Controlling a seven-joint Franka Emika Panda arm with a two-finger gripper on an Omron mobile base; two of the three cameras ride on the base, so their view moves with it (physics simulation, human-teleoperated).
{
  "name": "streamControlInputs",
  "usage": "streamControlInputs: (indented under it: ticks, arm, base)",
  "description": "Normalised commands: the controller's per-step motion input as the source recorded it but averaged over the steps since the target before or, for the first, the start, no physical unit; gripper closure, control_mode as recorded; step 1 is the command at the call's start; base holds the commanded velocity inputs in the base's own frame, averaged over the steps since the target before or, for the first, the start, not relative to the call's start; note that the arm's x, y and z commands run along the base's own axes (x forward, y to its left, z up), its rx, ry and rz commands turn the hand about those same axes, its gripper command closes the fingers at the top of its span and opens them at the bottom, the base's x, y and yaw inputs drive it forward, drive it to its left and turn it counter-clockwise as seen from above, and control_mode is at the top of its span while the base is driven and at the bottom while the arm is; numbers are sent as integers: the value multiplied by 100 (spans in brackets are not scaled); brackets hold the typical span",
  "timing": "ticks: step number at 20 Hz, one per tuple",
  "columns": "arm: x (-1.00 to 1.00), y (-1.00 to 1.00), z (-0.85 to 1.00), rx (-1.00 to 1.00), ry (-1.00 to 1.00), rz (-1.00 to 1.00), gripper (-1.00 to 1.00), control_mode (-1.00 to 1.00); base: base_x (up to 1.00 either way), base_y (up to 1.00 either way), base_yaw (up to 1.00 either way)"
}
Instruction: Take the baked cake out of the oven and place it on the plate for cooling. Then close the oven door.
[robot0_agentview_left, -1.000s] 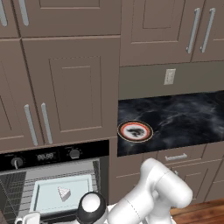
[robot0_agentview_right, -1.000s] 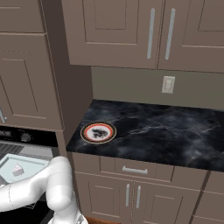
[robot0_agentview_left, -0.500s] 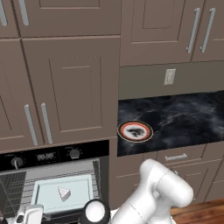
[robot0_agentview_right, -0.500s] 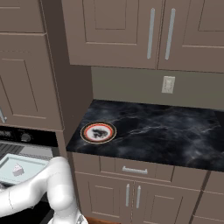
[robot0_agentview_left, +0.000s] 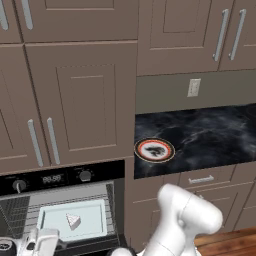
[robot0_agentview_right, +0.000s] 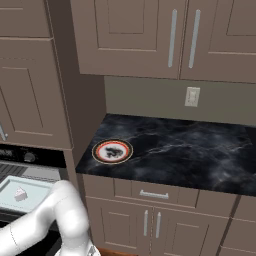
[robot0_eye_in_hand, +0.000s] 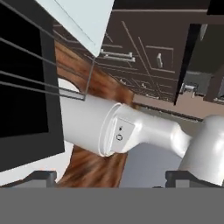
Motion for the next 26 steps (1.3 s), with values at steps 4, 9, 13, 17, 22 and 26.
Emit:
streamControlInputs:
  ticks: [4, 9, 13, 17, 22, 26]
  arm:
    - [-6, -46, 28, 18, -27, 0, -100, -100]
    - [0, -48, 31, 19, -23, 1, -100, -100]
    - [5, -39, 25, 23, -10, 7, -100, -100]
    - [0, -20, 25, 17, -8, 11, -100, -100]
    - [-3, -7, 29, 10, -1, 11, -100, -100]
    - [0, -25, 21, 11, 0, 17, -100, -100]
  base:
    - [0, 0, 0]
    - [0, 0, 0]
    - [0, 0, 0]
    - [0, 0, 0]
    - [0, 0, 0]
    - [0, 0, 0]
